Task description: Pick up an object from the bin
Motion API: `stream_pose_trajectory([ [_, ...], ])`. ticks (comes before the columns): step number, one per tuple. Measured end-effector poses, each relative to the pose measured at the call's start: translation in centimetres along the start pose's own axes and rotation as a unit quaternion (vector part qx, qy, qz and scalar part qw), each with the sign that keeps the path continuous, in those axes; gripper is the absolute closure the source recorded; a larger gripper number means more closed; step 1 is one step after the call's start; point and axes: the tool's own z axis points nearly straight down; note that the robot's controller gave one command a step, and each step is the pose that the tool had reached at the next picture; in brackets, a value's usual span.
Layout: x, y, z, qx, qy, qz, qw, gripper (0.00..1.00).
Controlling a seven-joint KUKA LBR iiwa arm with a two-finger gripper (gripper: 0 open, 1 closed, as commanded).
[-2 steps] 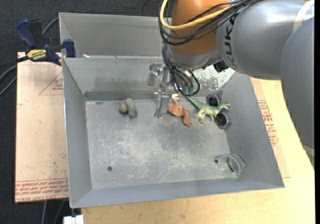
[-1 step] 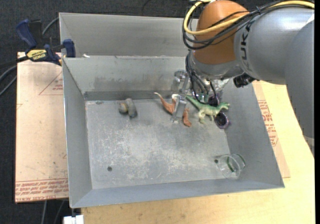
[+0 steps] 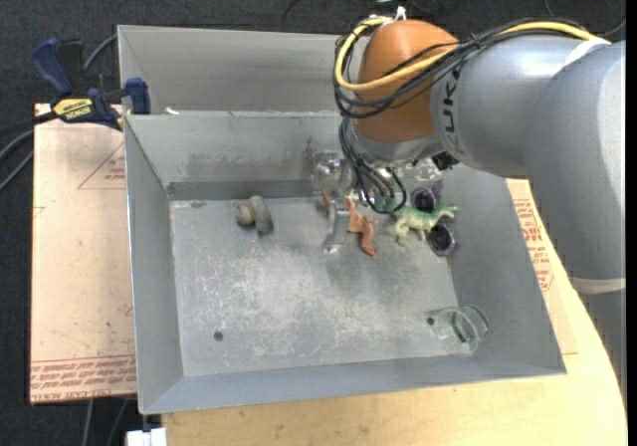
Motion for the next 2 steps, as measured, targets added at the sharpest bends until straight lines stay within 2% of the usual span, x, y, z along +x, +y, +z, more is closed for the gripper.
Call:
stream_pose_trajectory([
  [1,-0.1,-10.8,-1.0,0.001,0.0019,0.062,0.9981,0.0],
  [2,0.8,-7.4,2.9,0.0,-0.0004,0.179,0.9838,0.0],
])
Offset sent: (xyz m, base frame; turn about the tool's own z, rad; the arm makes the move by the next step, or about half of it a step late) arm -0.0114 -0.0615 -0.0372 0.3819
